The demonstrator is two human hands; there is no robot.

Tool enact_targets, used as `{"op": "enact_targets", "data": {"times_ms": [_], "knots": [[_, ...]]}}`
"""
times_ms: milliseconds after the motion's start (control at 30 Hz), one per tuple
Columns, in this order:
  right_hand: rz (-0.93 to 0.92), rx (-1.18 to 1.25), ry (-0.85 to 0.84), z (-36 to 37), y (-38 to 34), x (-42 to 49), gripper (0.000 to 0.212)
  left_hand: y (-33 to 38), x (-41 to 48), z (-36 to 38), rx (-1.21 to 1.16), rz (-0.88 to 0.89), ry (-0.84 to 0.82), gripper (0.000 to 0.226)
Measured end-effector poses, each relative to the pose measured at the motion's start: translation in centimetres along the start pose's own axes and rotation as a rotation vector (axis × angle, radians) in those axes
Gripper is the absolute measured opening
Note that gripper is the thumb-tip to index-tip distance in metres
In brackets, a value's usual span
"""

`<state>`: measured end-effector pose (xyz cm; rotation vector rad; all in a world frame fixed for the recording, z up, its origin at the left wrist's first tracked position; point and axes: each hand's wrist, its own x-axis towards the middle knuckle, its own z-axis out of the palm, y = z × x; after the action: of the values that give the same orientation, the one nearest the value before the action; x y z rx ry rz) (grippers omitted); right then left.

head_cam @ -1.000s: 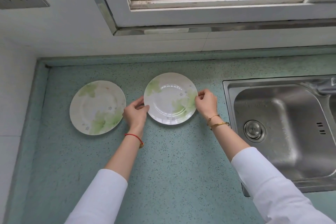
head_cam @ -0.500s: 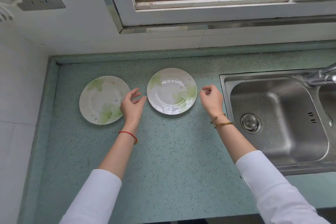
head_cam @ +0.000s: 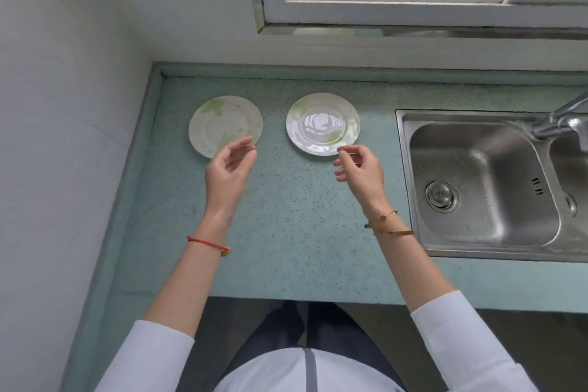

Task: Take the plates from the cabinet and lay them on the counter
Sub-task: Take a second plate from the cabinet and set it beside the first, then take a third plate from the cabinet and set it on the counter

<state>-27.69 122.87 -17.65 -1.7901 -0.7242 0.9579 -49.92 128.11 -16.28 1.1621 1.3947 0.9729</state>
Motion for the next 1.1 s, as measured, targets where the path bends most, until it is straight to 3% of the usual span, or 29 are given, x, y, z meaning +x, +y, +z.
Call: {"op": "enact_targets", "data": {"times_ms": [300, 700, 1100], "knots": [[-0.131, -0.006, -0.389, -0.2, 0.2, -7.8, 0.020, 1.5, -13.7, -4.4, -0.072, 0.077, 0.281, 0.023], [-0.315, -0.158, -1.038, -3.6, 1.9, -18.7, 0.019, -2.4, -38.9, 0.9, -0.305, 0.026, 0.955, 0.023], [-0.394, -0.305, -1.696, -6.3, 7.5, -36.7, 0.012, -5.6, -61.4, 9.3, -0.338, -0.100, 1.650, 0.024]]}}
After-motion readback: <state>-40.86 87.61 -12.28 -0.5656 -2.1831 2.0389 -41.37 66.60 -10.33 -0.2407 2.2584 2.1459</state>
